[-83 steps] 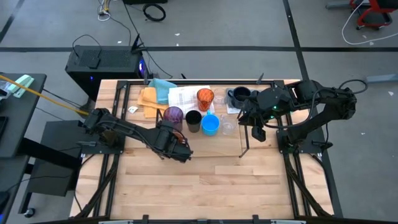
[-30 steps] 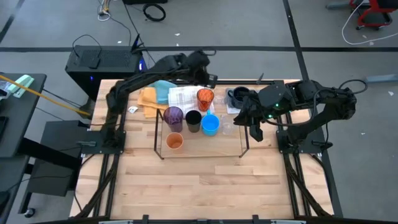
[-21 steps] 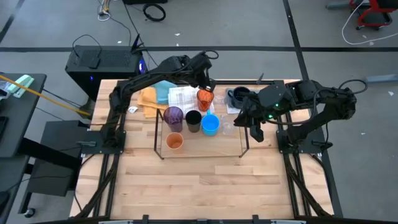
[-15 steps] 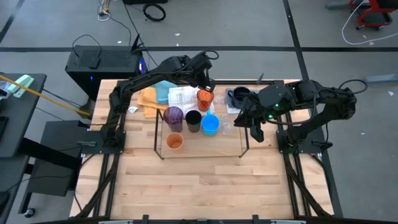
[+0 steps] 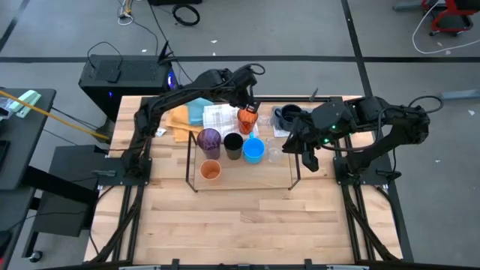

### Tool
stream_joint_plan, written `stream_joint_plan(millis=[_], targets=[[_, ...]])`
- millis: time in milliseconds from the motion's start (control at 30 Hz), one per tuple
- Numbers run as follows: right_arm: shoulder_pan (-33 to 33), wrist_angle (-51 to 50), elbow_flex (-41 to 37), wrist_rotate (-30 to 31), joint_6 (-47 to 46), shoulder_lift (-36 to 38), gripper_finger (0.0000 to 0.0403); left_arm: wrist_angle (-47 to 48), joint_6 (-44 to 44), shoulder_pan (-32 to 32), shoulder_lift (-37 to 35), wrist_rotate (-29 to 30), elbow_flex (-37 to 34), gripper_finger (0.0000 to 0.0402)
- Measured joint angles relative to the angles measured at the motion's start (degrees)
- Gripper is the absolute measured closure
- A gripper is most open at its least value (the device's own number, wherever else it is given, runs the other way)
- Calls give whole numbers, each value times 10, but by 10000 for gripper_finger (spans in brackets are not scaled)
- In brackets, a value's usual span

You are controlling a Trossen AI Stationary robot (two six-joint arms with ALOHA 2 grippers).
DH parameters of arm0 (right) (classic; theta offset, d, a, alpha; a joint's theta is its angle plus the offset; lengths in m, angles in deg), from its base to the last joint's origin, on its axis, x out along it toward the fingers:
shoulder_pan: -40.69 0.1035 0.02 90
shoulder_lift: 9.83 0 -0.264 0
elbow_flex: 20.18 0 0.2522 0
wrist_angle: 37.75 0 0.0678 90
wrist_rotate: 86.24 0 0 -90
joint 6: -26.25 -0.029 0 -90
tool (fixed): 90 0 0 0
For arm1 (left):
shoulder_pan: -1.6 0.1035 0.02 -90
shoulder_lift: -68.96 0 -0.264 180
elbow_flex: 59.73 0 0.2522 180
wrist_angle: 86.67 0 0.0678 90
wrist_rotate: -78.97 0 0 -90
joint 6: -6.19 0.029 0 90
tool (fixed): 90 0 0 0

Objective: Stack small to large cups/mugs on shelf
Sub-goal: Remove the orange cup from the shelf

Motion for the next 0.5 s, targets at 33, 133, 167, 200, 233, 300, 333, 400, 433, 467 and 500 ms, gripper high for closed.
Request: stream_joint_plan(millis=[33, 133, 167, 200, 233, 300, 333, 400, 433, 467, 500], targets=[[0, 0, 0, 0, 3, 0, 336, 10, 0, 0, 3, 0, 0, 354], [0, 0, 0, 0, 8, -3, 336, 9, 1, 1, 17, -4, 0, 362], [0, 0, 0, 0, 8, -6, 336, 11, 3, 1, 22, -4, -1, 364], [0, 0, 0, 0, 9, -7, 336, 2, 4, 2, 26, -4, -1, 366], [0, -1, 0, -1, 9, -9, 336, 2, 4, 2, 29, -5, -1, 367], [0, -1, 0, -5, 9, -14, 336, 6, 5, 2, 32, -13, -1, 366], [0, -4, 0, -6, 9, -15, 336, 4, 5, 3, 35, -13, 0, 364], [0, -6, 0, -10, 9, -21, 336, 5, 9, 3, 38, -13, 0, 357], [0, -9, 0, -11, 9, -23, 336, 6, 14, 4, 38, -13, 0, 352], [0, -13, 0, -13, 9, -26, 336, 5, 17, 5, 38, -13, 0, 346], [0, -13, 0, -15, 9, -29, 336, 4, 19, 7, 38, -13, 0, 339]])
